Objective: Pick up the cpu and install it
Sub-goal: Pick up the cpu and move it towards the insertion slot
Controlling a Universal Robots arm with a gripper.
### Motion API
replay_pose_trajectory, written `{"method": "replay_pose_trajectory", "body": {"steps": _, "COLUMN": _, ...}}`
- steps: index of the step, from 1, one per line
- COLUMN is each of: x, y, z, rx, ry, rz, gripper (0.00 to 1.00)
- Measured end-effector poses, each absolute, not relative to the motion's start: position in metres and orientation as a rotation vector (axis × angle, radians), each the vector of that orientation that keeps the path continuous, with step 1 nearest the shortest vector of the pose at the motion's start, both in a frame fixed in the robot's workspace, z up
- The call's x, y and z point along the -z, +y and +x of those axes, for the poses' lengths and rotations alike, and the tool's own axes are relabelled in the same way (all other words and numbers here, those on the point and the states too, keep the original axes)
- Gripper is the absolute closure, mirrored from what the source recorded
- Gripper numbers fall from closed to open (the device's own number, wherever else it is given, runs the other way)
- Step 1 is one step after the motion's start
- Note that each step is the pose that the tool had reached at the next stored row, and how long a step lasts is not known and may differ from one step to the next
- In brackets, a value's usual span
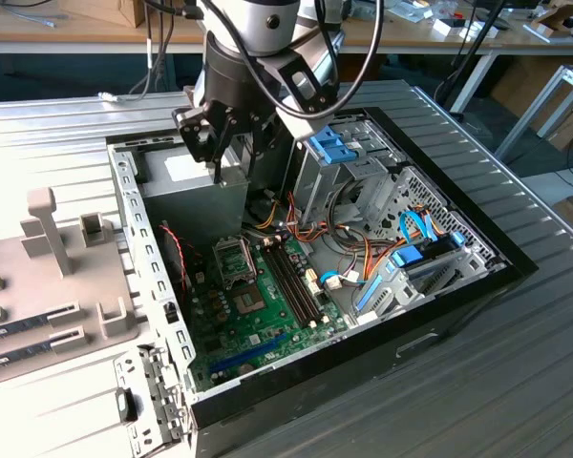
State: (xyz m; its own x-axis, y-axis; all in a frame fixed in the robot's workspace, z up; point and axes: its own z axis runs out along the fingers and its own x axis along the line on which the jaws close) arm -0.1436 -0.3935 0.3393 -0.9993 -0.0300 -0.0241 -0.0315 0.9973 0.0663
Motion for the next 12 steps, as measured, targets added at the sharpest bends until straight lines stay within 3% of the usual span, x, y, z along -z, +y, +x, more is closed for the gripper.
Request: {"method": "replay_pose_trajectory", "body": {"steps": 12, "x": -0.3361, "y": -0.3967, "z": -0.1433, "rx": -0.104, "ry": 3.116, "rz": -0.048, "gripper": 0.53}}
